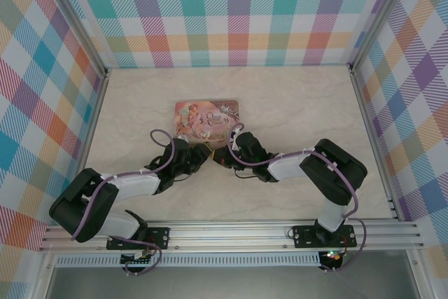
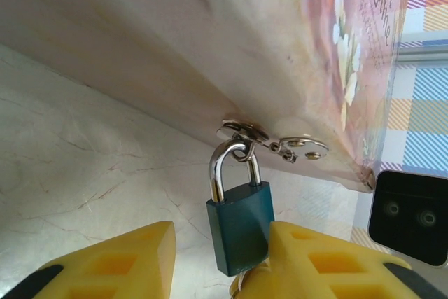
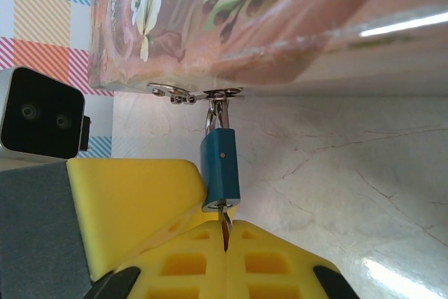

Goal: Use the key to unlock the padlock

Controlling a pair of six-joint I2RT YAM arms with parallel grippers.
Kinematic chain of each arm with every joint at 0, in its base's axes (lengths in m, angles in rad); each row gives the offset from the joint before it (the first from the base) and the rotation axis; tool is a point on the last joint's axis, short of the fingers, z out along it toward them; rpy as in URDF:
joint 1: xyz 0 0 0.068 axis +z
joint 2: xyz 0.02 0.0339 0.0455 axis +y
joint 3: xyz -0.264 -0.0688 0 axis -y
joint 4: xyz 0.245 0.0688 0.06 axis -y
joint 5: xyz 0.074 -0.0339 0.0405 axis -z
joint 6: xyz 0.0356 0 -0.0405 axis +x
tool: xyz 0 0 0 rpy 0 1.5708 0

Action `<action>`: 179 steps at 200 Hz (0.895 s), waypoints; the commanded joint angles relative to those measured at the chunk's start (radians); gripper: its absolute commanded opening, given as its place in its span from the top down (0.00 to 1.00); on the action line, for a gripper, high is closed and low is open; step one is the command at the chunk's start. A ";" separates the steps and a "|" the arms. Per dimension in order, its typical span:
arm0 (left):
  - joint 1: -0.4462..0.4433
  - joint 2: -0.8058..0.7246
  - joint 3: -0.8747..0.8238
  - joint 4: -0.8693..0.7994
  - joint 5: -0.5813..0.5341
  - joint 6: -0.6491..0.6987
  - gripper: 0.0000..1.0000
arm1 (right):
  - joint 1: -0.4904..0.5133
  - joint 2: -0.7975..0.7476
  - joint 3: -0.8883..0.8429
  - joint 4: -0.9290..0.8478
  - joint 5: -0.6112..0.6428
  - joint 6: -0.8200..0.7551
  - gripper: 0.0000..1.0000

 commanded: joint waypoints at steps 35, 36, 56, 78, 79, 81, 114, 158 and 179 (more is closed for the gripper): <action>-0.011 0.033 0.054 0.054 -0.002 -0.019 0.67 | 0.007 -0.001 0.021 0.032 -0.013 0.033 0.98; -0.011 0.033 0.054 0.054 -0.002 -0.019 0.67 | 0.007 -0.001 0.021 0.032 -0.013 0.033 0.98; -0.011 0.047 0.056 0.071 0.002 -0.027 0.71 | 0.007 -0.002 0.023 0.036 -0.014 0.037 0.98; -0.011 0.054 0.060 0.073 -0.002 -0.031 0.76 | 0.007 -0.001 0.020 0.035 -0.011 0.040 0.98; -0.011 0.055 0.059 0.073 -0.003 -0.031 0.76 | 0.007 -0.001 0.020 0.035 -0.011 0.040 0.97; -0.011 0.056 0.059 0.073 -0.004 -0.031 0.76 | 0.007 -0.002 0.019 0.035 -0.011 0.041 0.97; -0.011 0.053 0.059 0.072 -0.014 -0.036 0.88 | 0.007 -0.009 0.009 0.036 -0.002 0.038 0.95; -0.011 0.049 0.060 0.069 -0.020 -0.042 1.00 | -0.010 -0.029 -0.019 0.040 -0.001 0.024 0.86; -0.011 0.047 0.065 0.064 -0.020 -0.041 1.00 | -0.027 -0.072 -0.053 0.014 0.011 -0.004 0.75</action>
